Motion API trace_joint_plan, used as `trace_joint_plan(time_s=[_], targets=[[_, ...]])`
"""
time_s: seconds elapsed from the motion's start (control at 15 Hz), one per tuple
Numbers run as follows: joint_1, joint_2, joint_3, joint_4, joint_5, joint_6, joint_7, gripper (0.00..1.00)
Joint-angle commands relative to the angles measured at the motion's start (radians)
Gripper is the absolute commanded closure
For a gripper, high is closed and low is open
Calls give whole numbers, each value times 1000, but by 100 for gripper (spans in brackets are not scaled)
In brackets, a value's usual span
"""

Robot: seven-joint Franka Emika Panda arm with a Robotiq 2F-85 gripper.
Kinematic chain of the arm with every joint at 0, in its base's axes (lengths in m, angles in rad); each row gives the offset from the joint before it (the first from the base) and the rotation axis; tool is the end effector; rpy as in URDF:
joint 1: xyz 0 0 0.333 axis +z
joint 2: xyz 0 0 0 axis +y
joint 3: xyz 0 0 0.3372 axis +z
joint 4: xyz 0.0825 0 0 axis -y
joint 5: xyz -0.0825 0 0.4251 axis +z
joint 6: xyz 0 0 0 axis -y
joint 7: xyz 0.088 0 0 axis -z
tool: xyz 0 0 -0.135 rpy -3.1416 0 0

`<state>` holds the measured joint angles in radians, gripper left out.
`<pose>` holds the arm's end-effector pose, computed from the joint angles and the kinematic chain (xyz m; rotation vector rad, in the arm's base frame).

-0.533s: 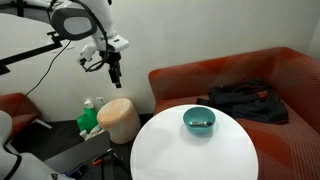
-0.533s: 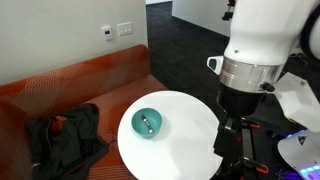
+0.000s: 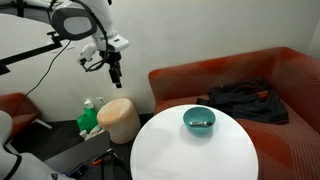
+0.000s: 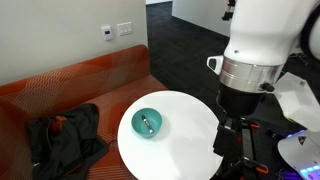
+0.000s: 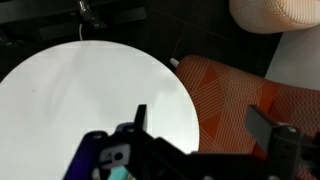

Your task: Take the marker out of the blue bowl

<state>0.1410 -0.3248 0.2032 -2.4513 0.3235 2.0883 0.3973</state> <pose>0.4262 0.1762 0.3852 -2.9321 0.3409 0.1662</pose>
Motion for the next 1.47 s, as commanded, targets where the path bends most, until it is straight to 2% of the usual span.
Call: trace_joint_plan(time_s=[0.0, 0.33, 0.73, 1.0, 1.13, 1.4], targets=[[-31, 4, 11, 4, -65, 79, 65, 0], [-103, 55, 10, 24, -178, 262, 211, 0], [-184, 225, -1, 70, -431, 465, 422, 0], [-172, 364, -53, 141, -575, 521, 512, 0], [-149, 430, -87, 187, -611, 515, 538, 0], [-101, 557, -152, 273, -614, 533, 518, 0]])
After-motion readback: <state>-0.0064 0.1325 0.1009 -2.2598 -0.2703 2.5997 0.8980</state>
